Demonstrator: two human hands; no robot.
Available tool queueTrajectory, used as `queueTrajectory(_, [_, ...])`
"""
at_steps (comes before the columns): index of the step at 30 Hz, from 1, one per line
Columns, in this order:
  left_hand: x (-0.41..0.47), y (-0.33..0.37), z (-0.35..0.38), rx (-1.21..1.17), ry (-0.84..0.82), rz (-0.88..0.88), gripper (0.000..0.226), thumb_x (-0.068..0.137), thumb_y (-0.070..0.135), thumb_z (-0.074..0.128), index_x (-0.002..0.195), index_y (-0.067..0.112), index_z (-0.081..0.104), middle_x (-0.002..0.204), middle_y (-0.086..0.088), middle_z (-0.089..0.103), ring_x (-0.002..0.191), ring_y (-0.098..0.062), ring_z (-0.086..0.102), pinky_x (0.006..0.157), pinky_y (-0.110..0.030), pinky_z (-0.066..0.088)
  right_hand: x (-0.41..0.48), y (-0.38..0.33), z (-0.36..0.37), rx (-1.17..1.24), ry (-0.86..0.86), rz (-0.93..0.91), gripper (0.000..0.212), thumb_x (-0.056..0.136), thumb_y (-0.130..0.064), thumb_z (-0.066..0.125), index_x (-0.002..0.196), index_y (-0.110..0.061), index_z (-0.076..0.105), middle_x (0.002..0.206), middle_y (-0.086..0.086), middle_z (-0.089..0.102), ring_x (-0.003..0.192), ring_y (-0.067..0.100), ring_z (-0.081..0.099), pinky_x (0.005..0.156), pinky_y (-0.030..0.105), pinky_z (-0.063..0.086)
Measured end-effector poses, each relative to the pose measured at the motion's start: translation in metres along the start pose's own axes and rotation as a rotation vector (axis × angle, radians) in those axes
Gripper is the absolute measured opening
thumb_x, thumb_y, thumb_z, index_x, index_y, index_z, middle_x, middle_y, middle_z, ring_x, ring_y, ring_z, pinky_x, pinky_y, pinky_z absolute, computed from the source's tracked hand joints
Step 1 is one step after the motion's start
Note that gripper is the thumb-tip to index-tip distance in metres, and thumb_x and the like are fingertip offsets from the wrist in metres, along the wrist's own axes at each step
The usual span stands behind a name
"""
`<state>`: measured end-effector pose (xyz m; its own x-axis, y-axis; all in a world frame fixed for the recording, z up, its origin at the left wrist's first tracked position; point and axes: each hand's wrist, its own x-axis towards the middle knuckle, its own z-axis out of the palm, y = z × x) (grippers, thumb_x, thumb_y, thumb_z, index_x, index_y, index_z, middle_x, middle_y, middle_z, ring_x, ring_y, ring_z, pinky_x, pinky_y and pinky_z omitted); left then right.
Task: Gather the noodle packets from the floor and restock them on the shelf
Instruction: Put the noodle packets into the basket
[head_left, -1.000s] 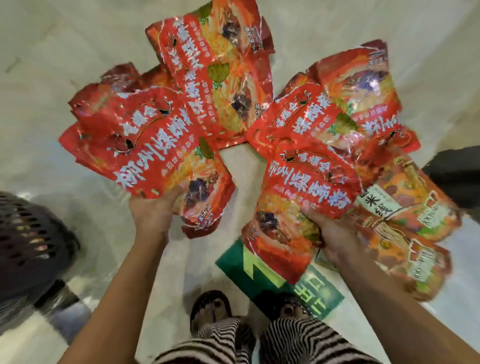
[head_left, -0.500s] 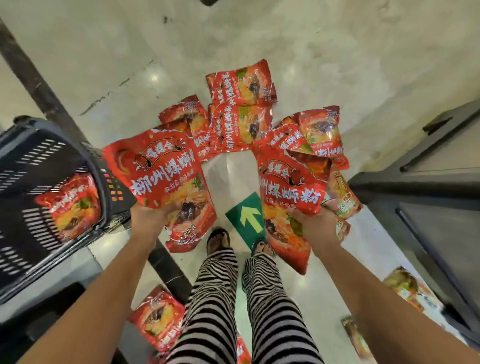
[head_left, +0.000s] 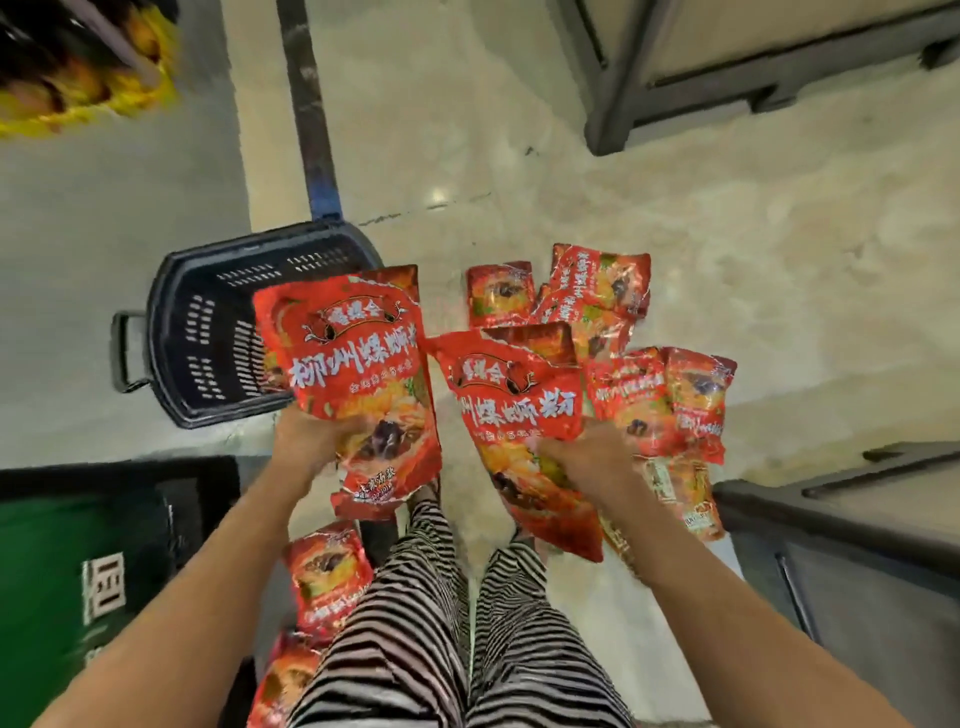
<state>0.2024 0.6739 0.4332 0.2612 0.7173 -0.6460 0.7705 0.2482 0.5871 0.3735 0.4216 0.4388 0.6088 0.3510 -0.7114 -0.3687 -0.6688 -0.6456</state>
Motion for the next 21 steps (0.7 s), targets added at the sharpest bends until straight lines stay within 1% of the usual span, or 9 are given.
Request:
queueTrajectory(3, [-0.001,-0.004,-0.052,-0.062,0.064,-0.015,0.039,0.07,0.007,0.086,0.102,0.015,0.066,0.096,-0.002,0.069,0.078,-0.018,0.062,0.088,-0.039,0.053,0.001,-0.036,0.032,-0.031,-0.047,-0.004,0.021,0.076,-0.02,0.084,0.066,-0.018,0.066,0.07,0.003,0.069,0.059,0.019,0.062,0.061,0.027,0.051])
queueTrajectory(6, [0.017,-0.012,-0.104,-0.15,0.115,-0.059,0.044,0.069,0.002,0.086,0.107,0.009,0.066,0.098,-0.002,0.07,0.084,-0.02,0.067,0.093,-0.043,0.052,0.009,-0.074,0.068,0.017,-0.101,-0.013,0.013,0.076,-0.014,0.084,0.073,-0.012,0.071,0.075,0.009,0.072,0.058,0.02,0.062,0.056,0.028,0.051])
queueTrajectory(8, [0.041,-0.016,-0.136,-0.163,0.147,-0.1,0.052,0.065,0.006,0.089,0.112,0.007,0.066,0.105,-0.006,0.072,0.09,-0.025,0.07,0.095,-0.049,0.054,0.019,-0.102,0.097,0.048,-0.101,-0.022,0.013,0.076,-0.012,0.084,0.077,-0.016,0.072,0.086,0.011,0.075,0.068,0.022,0.066,0.065,0.032,0.054])
queueTrajectory(11, [0.089,-0.016,-0.176,-0.162,0.155,-0.136,0.054,0.064,0.012,0.09,0.113,0.011,0.066,0.108,-0.006,0.07,0.091,-0.025,0.068,0.091,-0.045,0.054,0.041,-0.141,0.146,0.058,-0.136,-0.019,0.02,0.077,-0.012,0.082,0.086,-0.022,0.067,0.096,0.005,0.074,0.088,0.027,0.072,0.084,0.042,0.057])
queueTrajectory(12, [0.107,-0.015,-0.187,-0.159,0.154,-0.145,0.056,0.064,0.015,0.091,0.113,0.013,0.066,0.109,-0.006,0.071,0.092,-0.025,0.068,0.09,-0.045,0.055,0.052,-0.153,0.164,0.052,-0.148,-0.013,0.022,0.077,-0.012,0.082,0.088,-0.022,0.067,0.1,0.005,0.074,0.091,0.028,0.071,0.089,0.045,0.056])
queueTrajectory(13, [0.128,-0.014,-0.198,-0.151,0.146,-0.158,0.057,0.063,0.017,0.092,0.113,0.013,0.065,0.109,-0.006,0.071,0.094,-0.027,0.069,0.091,-0.046,0.055,0.065,-0.163,0.182,0.058,-0.156,-0.005,0.023,0.077,-0.012,0.082,0.09,-0.023,0.066,0.101,0.004,0.073,0.091,0.026,0.071,0.09,0.043,0.056])
queueTrajectory(17, [0.212,-0.012,-0.225,-0.103,0.076,-0.162,0.049,0.061,0.019,0.094,0.1,0.021,0.064,0.105,-0.004,0.07,0.093,-0.024,0.068,0.094,-0.045,0.054,0.118,-0.195,0.252,0.065,-0.19,0.019,0.029,0.077,-0.012,0.082,0.1,-0.019,0.067,0.099,-0.002,0.069,0.079,0.01,0.065,0.067,0.02,0.049])
queueTrajectory(19, [0.255,-0.015,-0.234,-0.057,0.002,-0.172,0.049,0.061,0.022,0.094,0.102,0.02,0.065,0.104,-0.003,0.069,0.094,-0.024,0.067,0.093,-0.04,0.053,0.151,-0.208,0.285,0.052,-0.212,0.05,0.033,0.077,-0.013,0.082,0.107,-0.016,0.068,0.097,-0.003,0.068,0.078,0.009,0.064,0.06,0.016,0.047])
queueTrajectory(21, [0.296,-0.02,-0.238,-0.007,-0.064,-0.178,0.051,0.064,0.021,0.092,0.107,0.013,0.067,0.107,-0.004,0.07,0.094,-0.023,0.067,0.09,-0.037,0.053,0.188,-0.212,0.311,0.051,-0.241,0.095,0.03,0.078,-0.015,0.082,0.103,-0.018,0.067,0.098,-0.002,0.069,0.083,0.014,0.067,0.059,0.02,0.048])
